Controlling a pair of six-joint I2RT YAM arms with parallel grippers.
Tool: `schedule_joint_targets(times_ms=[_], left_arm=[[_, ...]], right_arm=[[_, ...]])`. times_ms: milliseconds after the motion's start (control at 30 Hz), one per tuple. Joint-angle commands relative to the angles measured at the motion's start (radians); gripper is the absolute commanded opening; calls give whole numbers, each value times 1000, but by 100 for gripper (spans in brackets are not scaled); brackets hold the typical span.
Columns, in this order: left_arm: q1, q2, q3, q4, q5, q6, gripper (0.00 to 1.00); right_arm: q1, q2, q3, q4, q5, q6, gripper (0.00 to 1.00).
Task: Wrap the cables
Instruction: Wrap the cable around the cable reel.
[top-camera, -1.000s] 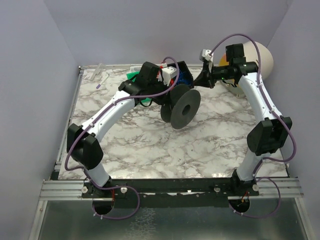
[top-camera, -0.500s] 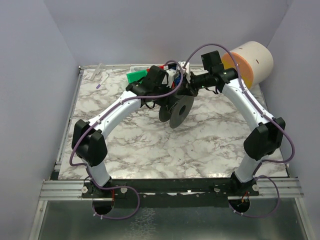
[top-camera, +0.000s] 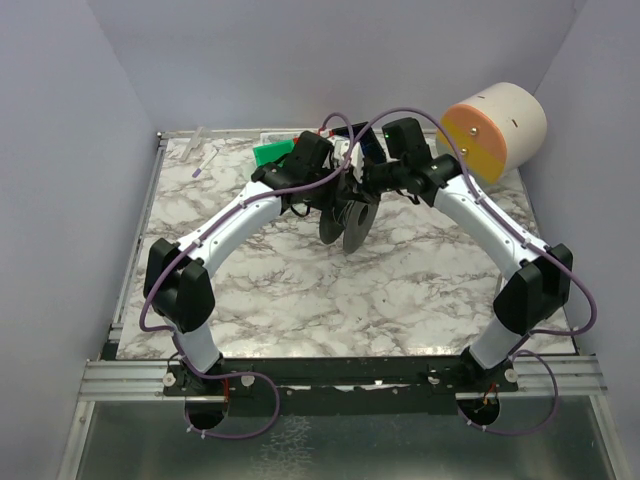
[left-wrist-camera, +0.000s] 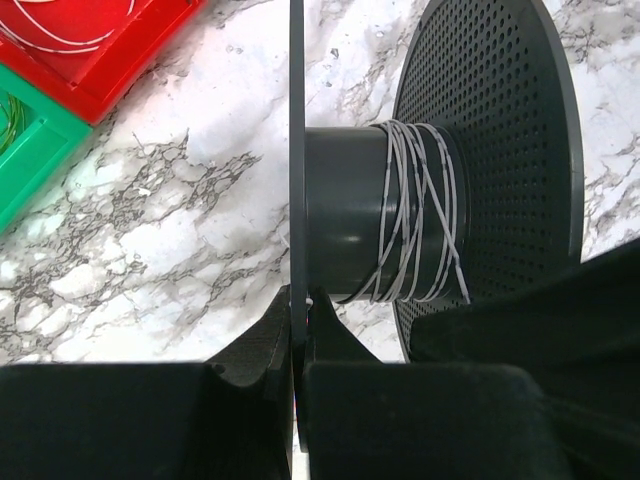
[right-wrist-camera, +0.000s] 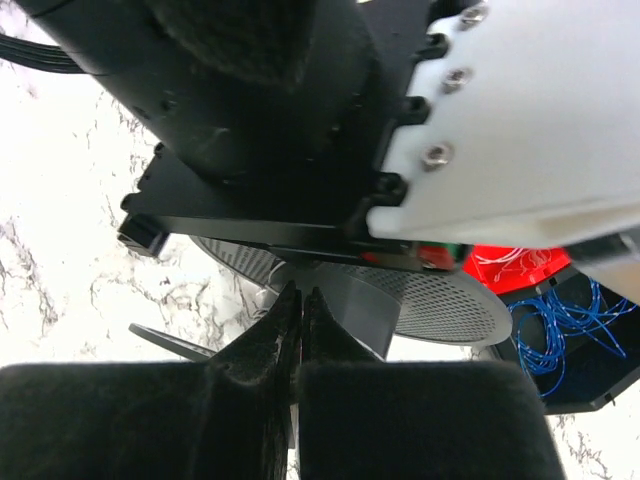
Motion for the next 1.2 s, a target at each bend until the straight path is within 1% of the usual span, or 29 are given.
schedule_joint_targets(times_ms=[0,167,300,433,567,667,767,900,967,1067,1167], left_arm=[[11,-9,-5,98,-45,-50,0],[22,-17,-16,109,-62,-75,0],[59,-21,-26,119,-33,-109,0],[117,-24,-47,149,63,-158,0],[145,-22,-68,183,147,-188,0],[150,-25,-83,202,205,-195,0],[153,-33,-100,215,236,-198,0],[183,-46,-145,255,302,-216,0],[200,-52,-174,287,345,-226,0],[216,-67,-227,355,410,-247,0],[222,-75,-276,418,456,-271,0]], right_arm=[[44,-4,-23,-89,31,-79,1],[65,-25,-67,-79,22,-79,1],[82,-44,-109,-58,5,-45,1],[87,-56,-154,-25,-51,10,2],[88,-66,-216,63,-96,90,3],[89,-77,-266,138,-88,129,3],[89,-80,-295,165,-64,135,2],[89,-100,-317,146,-59,121,3],[90,-116,-319,116,-65,117,6],[88,-141,-301,35,-93,97,13],[88,-161,-283,-47,-95,60,17]])
